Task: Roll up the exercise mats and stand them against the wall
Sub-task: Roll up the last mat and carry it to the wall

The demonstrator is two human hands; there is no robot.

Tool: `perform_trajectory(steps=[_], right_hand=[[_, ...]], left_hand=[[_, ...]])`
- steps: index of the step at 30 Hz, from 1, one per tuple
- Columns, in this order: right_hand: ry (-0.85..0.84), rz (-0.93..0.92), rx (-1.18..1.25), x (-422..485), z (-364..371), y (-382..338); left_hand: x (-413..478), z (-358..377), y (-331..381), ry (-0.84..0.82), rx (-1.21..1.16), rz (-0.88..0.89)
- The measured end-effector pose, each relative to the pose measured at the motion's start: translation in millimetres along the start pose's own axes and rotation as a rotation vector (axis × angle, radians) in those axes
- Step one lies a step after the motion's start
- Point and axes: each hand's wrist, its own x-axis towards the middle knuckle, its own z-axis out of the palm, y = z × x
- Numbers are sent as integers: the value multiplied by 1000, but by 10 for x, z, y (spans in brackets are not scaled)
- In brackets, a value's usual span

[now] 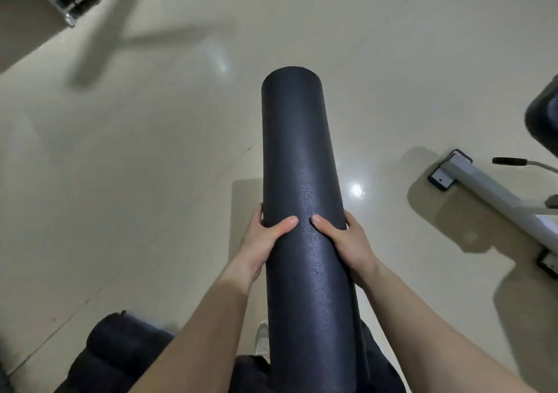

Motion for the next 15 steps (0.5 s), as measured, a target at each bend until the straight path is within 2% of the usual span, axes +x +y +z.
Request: perform_trajectory(steps=[7, 15], right_hand=[[281, -87, 325, -227, -464, -504], [549, -119, 651, -343, -537, 12]], left_hand=[[370, 826, 836, -312, 234, 2], [675, 1306, 800, -620, 582, -64]])
